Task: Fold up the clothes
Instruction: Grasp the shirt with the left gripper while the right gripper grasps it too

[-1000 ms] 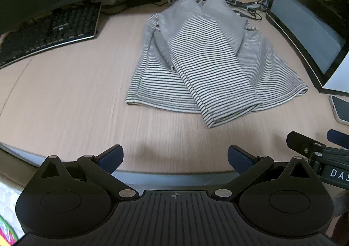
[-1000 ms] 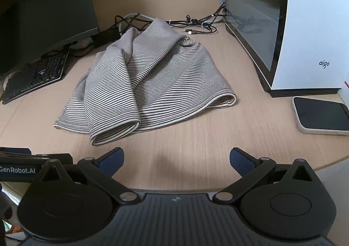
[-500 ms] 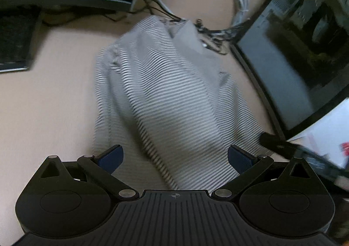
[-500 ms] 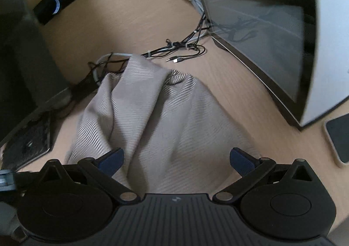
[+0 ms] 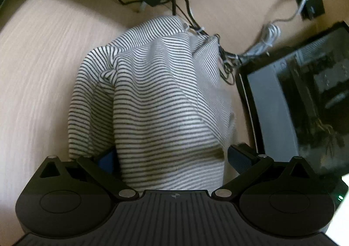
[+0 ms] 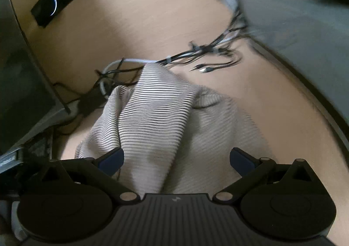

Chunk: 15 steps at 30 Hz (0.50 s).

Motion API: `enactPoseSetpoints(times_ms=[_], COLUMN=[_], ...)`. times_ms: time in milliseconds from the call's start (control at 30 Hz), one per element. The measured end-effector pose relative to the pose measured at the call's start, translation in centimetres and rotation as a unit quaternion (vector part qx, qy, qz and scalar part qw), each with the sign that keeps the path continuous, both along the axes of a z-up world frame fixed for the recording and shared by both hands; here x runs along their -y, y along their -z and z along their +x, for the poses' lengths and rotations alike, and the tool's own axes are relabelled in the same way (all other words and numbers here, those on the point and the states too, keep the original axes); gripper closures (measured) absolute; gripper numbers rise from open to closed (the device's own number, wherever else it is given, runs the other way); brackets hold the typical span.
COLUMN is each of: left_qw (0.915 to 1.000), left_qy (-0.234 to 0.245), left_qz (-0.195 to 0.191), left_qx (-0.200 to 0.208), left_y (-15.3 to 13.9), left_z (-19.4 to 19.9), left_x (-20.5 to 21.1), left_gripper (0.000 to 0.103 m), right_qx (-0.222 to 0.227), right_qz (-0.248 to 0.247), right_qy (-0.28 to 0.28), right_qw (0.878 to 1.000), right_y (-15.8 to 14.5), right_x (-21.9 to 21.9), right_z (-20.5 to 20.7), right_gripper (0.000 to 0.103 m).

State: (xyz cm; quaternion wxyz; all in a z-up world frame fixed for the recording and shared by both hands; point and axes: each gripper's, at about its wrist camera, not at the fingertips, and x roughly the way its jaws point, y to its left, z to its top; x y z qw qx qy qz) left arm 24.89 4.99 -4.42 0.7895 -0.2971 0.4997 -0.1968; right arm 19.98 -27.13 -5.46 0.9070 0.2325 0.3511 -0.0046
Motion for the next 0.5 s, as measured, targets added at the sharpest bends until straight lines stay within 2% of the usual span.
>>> enactPoseSetpoints(times_ms=[100, 167, 233, 267, 300, 333, 367, 400, 500], left_qw=[0.9998, 0.9996, 0.9995, 0.9992, 0.9988, 0.9983, 0.9976, 0.9976, 0.9983], left_qy=[-0.013, -0.016, -0.018, -0.016, -0.013, -0.010, -0.007, -0.005, 0.004], left_qz=[0.004, 0.012, 0.024, 0.034, 0.046, 0.057, 0.069, 0.066, 0.027], left_qx=[-0.015, -0.018, -0.013, -0.011, -0.011, -0.010, -0.009, -0.016, -0.051], left_y=[0.2, 0.2, 0.2, 0.1, 0.1, 0.1, 0.1, 0.3, 1.2], left_z=[0.5, 0.5, 0.1, -0.1, -0.4, -0.6, -0.9, -1.2, -3.2], left_x=[0.5, 0.8, 0.8, 0.6, 0.4, 0.2, -0.1, -0.6, -3.0], left_gripper=[0.000, 0.000, 0.005, 0.015, 0.033, 0.042, 0.061, 0.074, 0.083], right_qx=[0.000, 0.004, 0.003, 0.003, -0.001, -0.005, -0.008, -0.009, -0.023], right_qz=[0.032, 0.038, 0.025, 0.011, -0.015, -0.041, -0.059, -0.075, -0.101], right_qy=[-0.032, -0.045, -0.065, -0.081, -0.101, -0.121, -0.136, -0.151, -0.185], right_qw=[0.999, 0.998, 0.998, 0.997, 0.995, 0.992, 0.989, 0.986, 0.977], right_y=[1.7, 1.9, 1.9, 1.9, 2.0, 2.0, 2.1, 2.2, 1.8], right_x=[1.1, 1.4, 1.0, 0.6, -0.2, -1.0, -1.8, -2.6, -5.2], right_z=[2.1, 2.4, 2.1, 2.0, 1.8, 1.6, 0.9, 0.3, -2.5], right_gripper=[0.000, 0.000, 0.000, 0.000, 0.000, 0.000, 0.000, 0.000, 0.000])
